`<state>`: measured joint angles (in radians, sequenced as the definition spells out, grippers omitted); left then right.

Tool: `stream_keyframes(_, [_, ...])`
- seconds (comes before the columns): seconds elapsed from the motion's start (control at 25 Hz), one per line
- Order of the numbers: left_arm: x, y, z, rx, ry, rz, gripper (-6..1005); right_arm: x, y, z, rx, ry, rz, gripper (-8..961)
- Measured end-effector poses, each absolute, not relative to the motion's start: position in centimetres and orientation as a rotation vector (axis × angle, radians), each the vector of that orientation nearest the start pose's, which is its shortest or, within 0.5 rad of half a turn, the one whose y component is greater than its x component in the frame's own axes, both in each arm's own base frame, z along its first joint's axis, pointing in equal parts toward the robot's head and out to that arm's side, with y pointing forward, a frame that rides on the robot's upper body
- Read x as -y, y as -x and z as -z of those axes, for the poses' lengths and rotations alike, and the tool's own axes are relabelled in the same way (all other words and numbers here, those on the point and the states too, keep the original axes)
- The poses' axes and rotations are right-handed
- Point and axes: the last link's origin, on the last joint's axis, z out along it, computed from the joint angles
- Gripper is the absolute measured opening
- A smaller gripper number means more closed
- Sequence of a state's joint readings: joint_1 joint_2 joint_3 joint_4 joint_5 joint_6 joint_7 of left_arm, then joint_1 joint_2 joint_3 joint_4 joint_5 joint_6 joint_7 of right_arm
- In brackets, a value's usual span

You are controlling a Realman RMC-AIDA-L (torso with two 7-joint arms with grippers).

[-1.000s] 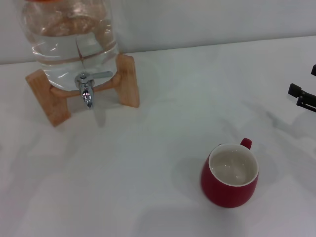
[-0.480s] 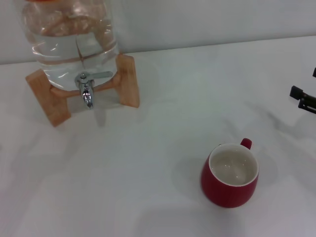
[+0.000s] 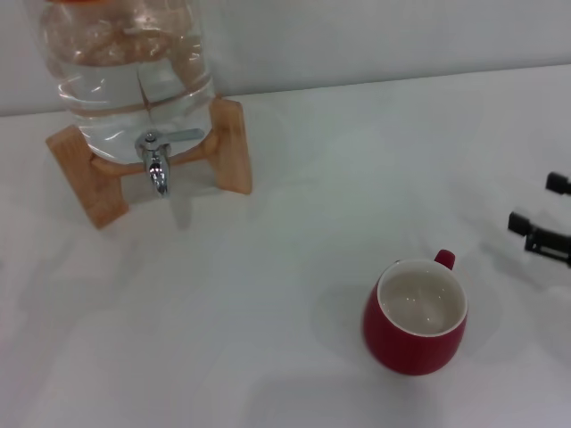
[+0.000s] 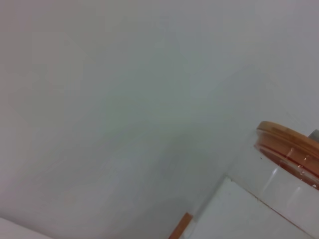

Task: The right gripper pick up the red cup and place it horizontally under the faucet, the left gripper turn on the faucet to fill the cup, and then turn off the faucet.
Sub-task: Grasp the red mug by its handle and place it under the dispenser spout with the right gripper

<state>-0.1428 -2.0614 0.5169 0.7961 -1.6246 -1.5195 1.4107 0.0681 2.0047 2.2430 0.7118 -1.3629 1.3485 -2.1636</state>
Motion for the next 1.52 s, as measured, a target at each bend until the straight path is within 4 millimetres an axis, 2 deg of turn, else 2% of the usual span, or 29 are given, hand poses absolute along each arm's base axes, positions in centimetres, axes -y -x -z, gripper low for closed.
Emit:
stream_keyframes(0.36, [-26.1, 35.2, -11.2, 1.129, 1.849, 1.157, 803, -23.7, -36.3, -4.3, -0.371, 2.213, -0.639, 853])
stream_keyframes(0.64, [-26.2, 35.2, -11.1, 1.13, 1.85, 1.156, 803, -24.0, -35.6, -2.8, -0.32, 2.263, -0.647, 849])
stream_keyframes(0.96, [-26.1, 35.1, -11.1, 1.127, 1.855, 1.161, 802, -24.5, -35.5, -2.5, -0.315, 2.263, -0.643, 842])
stream_keyframes(1.52, [-26.1, 35.0, -11.0, 1.126, 1.855, 1.169, 802, -24.8, -36.6, -2.5, -0.355, 2.237, -0.571, 836])
